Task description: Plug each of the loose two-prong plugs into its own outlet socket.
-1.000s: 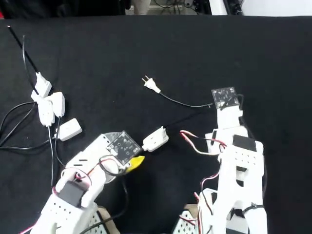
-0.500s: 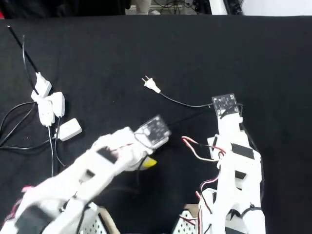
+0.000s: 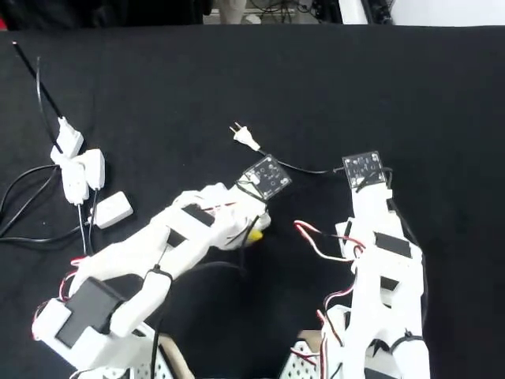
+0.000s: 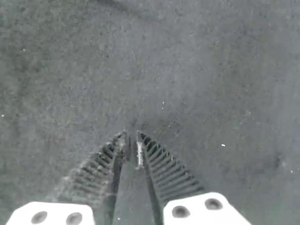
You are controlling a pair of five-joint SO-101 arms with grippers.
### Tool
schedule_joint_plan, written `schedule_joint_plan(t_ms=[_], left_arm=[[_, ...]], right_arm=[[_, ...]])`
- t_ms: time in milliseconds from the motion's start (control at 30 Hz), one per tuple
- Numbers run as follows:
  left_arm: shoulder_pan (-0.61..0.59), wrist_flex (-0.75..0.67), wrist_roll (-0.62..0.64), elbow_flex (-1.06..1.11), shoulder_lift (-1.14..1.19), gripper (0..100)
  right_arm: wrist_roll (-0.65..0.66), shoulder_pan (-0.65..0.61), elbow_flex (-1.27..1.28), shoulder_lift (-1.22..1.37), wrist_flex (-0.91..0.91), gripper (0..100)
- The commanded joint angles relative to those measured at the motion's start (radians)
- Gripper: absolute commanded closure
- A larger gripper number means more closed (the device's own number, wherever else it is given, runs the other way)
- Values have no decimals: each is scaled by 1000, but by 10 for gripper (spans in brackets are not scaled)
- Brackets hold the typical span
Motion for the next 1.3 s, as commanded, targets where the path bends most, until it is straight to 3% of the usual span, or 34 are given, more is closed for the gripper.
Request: schedule_joint_plan(t_ms=[0, 167, 400, 600, 700, 833, 1000, 1267], left_arm=[[-19, 15, 3, -59, 0, 950], [-15, 63, 2, -51, -6, 935], [-88, 338, -63, -150, -75, 970], [-372, 600, -71, -208, -359, 970], [-568, 647, -87, -202, -508, 967], [-823, 649, -199, -214, -603, 969], [-1013, 646, -247, -298, -486, 970], [-1050, 646, -249, -550, 8, 967]], right_arm=[[8, 23, 4, 4, -23, 984], [8, 23, 4, 4, -23, 984], [8, 23, 5, 4, -23, 984], [8, 18, 7, 4, -23, 984], [8, 17, 7, 4, -25, 984], [8, 17, 7, 4, -25, 984], [8, 17, 7, 4, -25, 984], [8, 17, 8, 4, -25, 984]])
